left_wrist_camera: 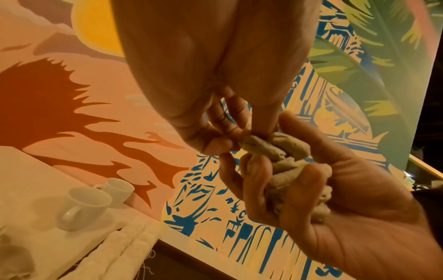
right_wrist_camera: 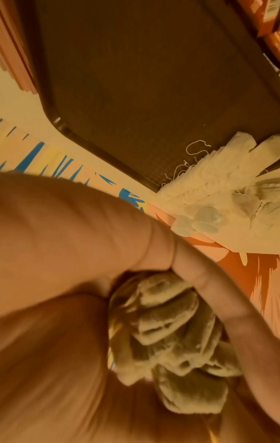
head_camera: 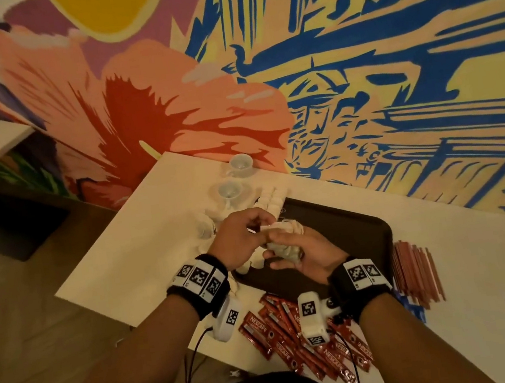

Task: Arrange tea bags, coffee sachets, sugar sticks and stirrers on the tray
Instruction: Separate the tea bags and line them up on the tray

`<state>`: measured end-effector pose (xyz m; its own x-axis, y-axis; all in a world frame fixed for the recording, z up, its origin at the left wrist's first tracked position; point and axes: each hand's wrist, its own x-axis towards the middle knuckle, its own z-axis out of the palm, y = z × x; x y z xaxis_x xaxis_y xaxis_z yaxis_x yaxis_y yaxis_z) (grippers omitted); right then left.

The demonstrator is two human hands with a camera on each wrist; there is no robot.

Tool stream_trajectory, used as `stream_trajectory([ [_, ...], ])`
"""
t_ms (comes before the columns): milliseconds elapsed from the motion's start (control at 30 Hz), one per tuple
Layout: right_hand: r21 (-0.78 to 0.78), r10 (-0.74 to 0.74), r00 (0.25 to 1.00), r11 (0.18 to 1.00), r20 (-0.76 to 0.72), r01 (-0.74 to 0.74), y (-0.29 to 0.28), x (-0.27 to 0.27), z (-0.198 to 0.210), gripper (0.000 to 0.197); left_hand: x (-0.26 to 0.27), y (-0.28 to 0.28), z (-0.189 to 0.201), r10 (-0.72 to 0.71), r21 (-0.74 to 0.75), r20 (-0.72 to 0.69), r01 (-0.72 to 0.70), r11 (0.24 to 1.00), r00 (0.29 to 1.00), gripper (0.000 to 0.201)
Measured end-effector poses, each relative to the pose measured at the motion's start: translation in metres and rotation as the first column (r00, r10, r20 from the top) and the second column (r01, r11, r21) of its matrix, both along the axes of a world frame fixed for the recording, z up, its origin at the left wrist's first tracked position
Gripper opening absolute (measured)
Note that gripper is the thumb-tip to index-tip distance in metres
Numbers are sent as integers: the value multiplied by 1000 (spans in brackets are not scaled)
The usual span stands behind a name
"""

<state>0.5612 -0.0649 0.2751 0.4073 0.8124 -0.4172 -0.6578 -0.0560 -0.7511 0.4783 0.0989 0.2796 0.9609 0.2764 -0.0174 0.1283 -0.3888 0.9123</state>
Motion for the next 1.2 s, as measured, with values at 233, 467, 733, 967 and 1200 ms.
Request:
stream_trajectory([
  [233,23,19,999,1000,44,-20,-11,3,4,37,-11,-12,10,44,-82,-12,-45,996,999,18],
  [467,-69,69,995,996,78,-63,5,0,-2,42,-50,41,11,220,-76,-37,-222,972,975,20],
  [733,-200,73,987,979,140,-44,42,-15,-20,16,-120,142,-71,465,145,-316,-442,885,827,10],
  [967,-279,56,980,960,192,0,71,-16,-32,26,-146,148,-158,282,346,-677,-45,937,680,35],
  [1200,-361,-7,949,924,316,128,84,-15,-44,26,-127,143,-187,152,388,-741,234,891,654,57],
])
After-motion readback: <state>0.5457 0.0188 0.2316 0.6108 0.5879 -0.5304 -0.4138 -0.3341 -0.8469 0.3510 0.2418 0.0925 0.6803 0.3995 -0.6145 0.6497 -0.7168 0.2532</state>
